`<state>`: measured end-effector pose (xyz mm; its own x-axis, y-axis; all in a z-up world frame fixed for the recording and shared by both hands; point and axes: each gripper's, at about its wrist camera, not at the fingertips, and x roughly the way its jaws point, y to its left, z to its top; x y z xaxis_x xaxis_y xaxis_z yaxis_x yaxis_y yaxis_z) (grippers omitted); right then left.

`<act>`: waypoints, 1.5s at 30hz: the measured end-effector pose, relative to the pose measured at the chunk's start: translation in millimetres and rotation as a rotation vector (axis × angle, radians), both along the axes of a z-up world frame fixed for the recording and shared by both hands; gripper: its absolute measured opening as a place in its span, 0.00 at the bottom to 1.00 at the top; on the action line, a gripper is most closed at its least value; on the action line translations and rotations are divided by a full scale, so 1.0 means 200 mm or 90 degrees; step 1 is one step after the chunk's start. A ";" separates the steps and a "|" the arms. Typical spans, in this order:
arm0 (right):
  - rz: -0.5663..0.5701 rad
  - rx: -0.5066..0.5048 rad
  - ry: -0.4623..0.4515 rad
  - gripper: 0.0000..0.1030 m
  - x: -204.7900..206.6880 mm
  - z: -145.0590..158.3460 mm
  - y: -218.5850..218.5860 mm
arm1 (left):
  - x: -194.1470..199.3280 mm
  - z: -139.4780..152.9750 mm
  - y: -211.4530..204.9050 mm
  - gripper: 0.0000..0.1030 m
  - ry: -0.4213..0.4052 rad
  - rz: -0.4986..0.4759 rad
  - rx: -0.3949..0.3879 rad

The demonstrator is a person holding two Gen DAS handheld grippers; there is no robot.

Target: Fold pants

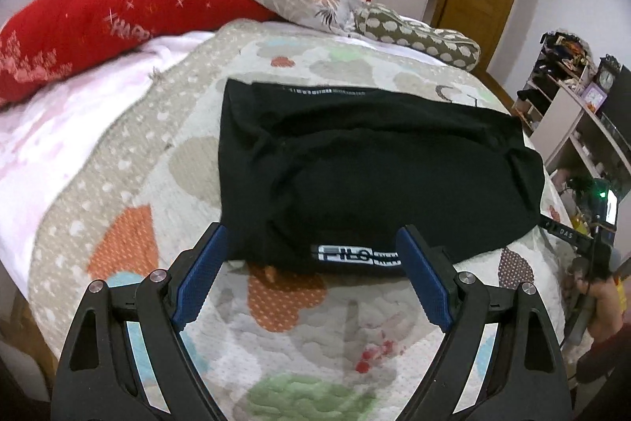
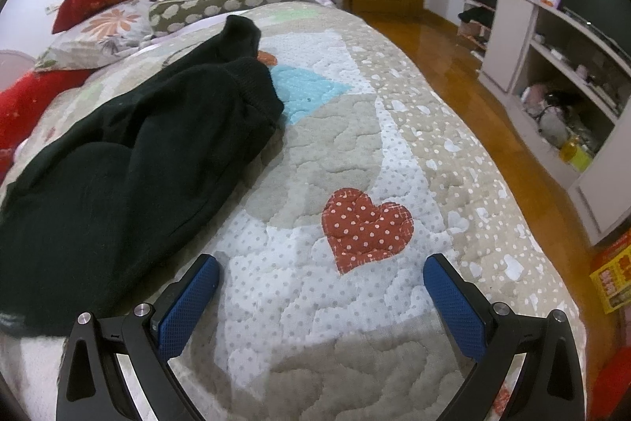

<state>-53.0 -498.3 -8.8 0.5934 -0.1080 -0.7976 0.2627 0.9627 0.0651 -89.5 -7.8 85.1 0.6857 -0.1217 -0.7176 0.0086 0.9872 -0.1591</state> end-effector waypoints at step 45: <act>0.069 0.122 -0.015 0.39 -0.37 0.25 -0.07 | 0.06 -0.19 0.20 0.13 0.101 0.014 -0.120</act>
<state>-127.3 -512.5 40.6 0.6122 0.1102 -0.7830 0.1541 0.9546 0.2548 -77.3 33.0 47.2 0.5703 -0.2502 -0.7824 -0.0519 0.9396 -0.3383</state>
